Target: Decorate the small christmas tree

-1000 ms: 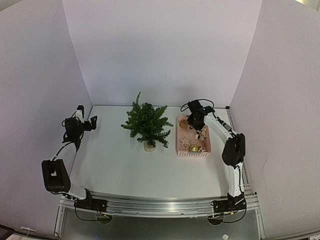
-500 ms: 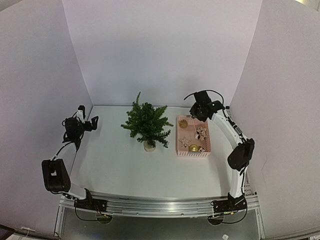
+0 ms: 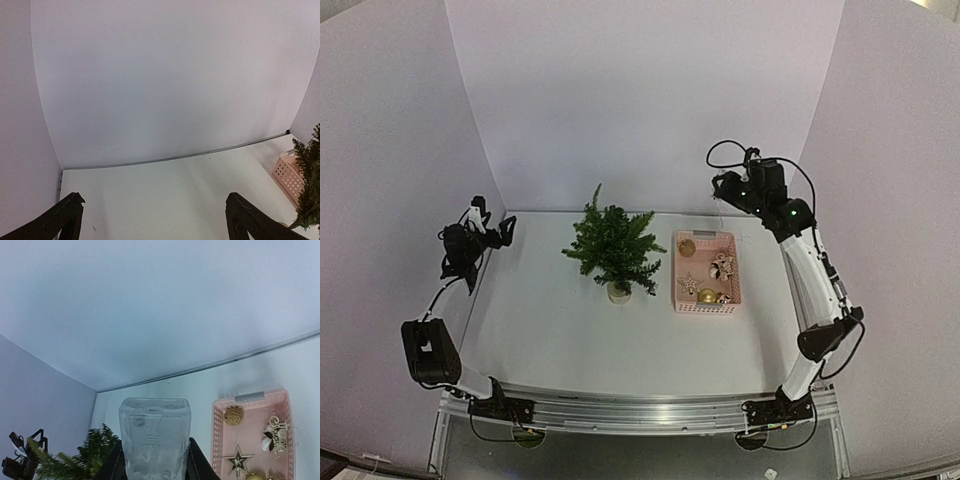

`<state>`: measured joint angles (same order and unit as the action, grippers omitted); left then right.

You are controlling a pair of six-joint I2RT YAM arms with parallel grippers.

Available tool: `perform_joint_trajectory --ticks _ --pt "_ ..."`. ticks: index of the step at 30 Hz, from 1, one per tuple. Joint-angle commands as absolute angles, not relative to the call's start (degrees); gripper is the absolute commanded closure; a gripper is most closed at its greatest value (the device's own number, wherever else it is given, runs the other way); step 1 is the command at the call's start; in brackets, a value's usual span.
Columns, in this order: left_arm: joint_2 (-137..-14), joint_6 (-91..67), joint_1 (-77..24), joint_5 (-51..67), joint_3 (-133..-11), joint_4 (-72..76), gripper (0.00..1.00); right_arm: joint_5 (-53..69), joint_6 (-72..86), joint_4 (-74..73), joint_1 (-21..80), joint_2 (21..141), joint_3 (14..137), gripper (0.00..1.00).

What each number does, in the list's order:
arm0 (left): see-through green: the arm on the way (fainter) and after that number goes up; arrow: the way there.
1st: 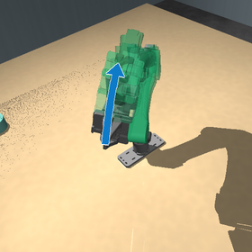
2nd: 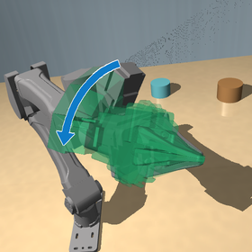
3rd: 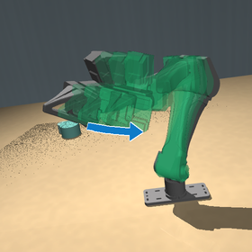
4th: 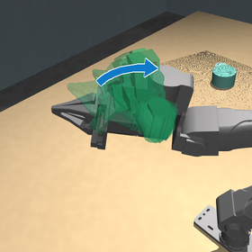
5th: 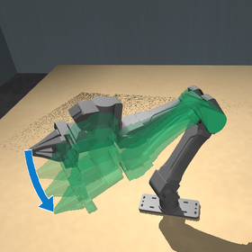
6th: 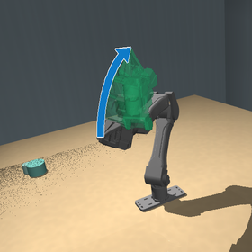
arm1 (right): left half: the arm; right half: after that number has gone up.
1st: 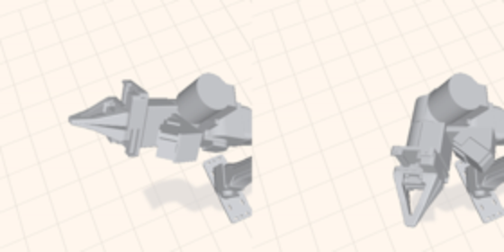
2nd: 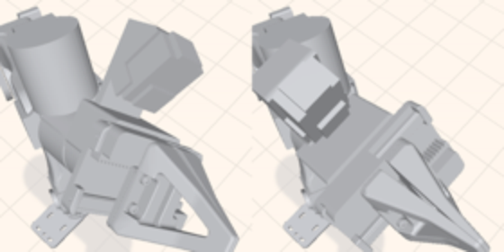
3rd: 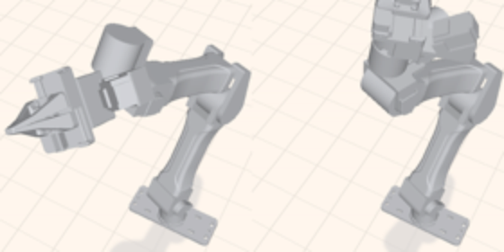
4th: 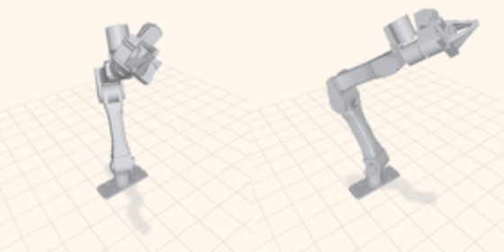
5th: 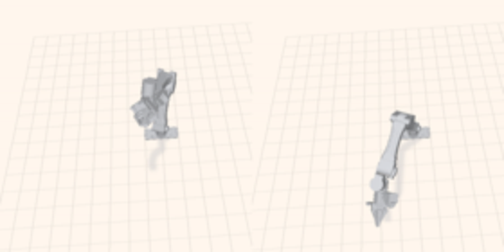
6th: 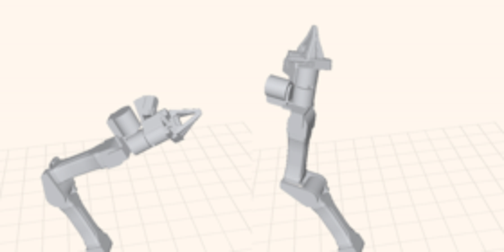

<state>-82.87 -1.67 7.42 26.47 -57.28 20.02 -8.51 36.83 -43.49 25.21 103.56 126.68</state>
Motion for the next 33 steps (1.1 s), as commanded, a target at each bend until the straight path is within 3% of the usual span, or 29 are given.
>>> perform_joint_trajectory --ticks 1,8,14,21,27,33 --pt "-79.73 -5.77 7.04 35.35 -64.11 25.24 0.0 2.25 30.44 -34.23 25.79 95.43 125.05 0.82" --pt "-77.78 -6.08 4.21 43.02 -71.89 25.28 0.0 13.49 28.91 -31.08 25.87 89.67 126.36 0.82" --pt "-76.42 1.49 -4.86 49.87 -79.45 15.57 0.0 20.69 33.03 -22.63 27.21 86.71 126.13 0.83" --pt "-76.39 -3.49 -11.82 51.56 -83.52 15.24 0.0 24.4 34.31 -14.99 27.74 83.68 127.71 0.87" --pt "-74.47 0.42 -22.2 47.63 -82.47 8.14 0.0 26.38 43.75 4.3 28.22 77.52 109.2 0.89" --pt "-77.48 -0.02 -33.85 43.62 -84.15 4.85 0.01 22.97 43.38 7.02 34.74 76.41 100.98 0.91"
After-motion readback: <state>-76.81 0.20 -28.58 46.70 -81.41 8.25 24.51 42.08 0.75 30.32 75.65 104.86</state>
